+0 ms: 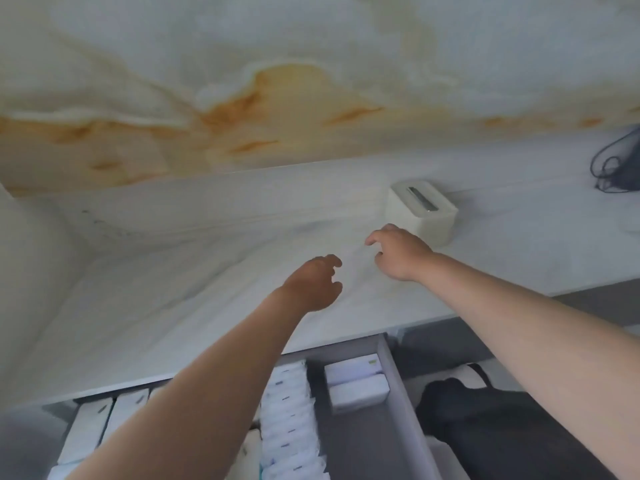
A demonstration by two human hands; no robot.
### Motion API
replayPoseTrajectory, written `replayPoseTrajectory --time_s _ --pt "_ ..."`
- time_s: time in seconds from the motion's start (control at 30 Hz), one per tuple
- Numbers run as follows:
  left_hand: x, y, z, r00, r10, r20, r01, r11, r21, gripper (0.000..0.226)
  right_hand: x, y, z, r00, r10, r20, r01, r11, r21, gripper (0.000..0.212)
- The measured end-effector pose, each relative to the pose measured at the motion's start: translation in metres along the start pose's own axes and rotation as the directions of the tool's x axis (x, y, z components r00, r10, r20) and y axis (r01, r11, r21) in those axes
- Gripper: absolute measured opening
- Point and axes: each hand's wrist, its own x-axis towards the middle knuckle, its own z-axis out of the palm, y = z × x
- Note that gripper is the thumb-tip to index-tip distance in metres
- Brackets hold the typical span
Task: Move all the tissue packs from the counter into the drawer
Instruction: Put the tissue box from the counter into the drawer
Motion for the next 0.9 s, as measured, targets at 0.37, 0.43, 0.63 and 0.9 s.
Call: replayPoseTrajectory --time_s 0.37,0.43,0.63,0.9 --pt "0.115 0.062 0.036 0.998 0.042 0.048 -0.047 0.992 0.12 0.062 0.074 0.109 -0.012 0.971 0.223 0.082 -0.179 0.912 -0.368 0.093" --pt "0.121 0.062 0.039 0.998 0.051 0.033 -0.055 0.99 0.126 0.063 0.078 0.111 -0.001 0.976 0.209 0.06 -0.177 0.925 -0.337 0.092" --pt "0.122 0.054 0.045 0.998 0.03 -0.058 -0.028 0.999 0.031 0.068 0.066 0.102 -0.004 0.995 0.023 -0.097 -0.044 0.976 -0.212 0.061" --pt "0.098 0.053 0.045 0.995 -0.033 -0.09 0.017 0.985 -0.17 0.055 0.041 0.085 0.001 0.964 0.017 -0.266 0.073 0.942 0.326 0.037"
